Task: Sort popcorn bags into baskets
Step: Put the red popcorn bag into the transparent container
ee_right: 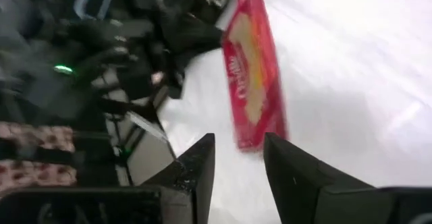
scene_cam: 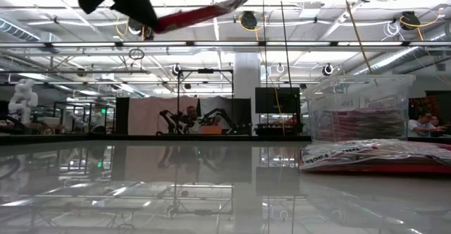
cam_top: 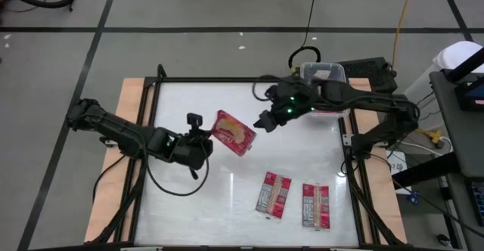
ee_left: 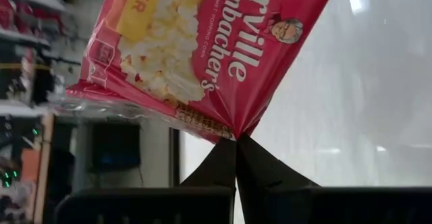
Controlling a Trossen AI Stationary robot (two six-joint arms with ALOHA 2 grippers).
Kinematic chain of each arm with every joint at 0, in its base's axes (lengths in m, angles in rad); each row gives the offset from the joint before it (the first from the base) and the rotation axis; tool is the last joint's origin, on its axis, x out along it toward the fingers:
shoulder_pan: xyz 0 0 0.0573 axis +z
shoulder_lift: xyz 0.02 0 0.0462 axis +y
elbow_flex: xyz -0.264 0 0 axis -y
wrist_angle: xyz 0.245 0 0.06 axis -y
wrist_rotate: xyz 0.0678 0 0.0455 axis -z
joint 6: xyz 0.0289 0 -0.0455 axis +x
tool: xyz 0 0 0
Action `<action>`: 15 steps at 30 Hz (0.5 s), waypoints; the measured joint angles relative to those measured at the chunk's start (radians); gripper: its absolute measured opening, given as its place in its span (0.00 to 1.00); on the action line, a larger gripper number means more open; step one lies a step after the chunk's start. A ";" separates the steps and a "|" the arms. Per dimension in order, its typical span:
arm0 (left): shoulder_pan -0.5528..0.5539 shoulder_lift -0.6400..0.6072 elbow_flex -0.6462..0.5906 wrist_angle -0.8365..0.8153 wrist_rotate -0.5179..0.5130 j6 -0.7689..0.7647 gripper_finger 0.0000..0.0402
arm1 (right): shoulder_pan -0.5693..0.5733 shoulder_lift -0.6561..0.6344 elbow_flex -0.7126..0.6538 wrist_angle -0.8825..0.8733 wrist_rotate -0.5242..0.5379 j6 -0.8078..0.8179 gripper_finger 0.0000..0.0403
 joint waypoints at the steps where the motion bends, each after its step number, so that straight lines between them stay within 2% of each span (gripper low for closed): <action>1: 0.003 0.000 0.002 0.023 -0.002 0.027 0.00 | -0.007 0.015 0.021 -0.023 -0.001 -0.018 0.32; 7: 0.013 0.000 0.002 0.139 -0.009 0.141 0.00 | -0.046 0.070 0.094 -0.083 -0.022 -0.120 0.41; 15: 0.026 0.014 0.001 0.259 -0.008 0.231 0.00 | -0.076 0.119 0.094 -0.105 -0.113 -0.116 0.54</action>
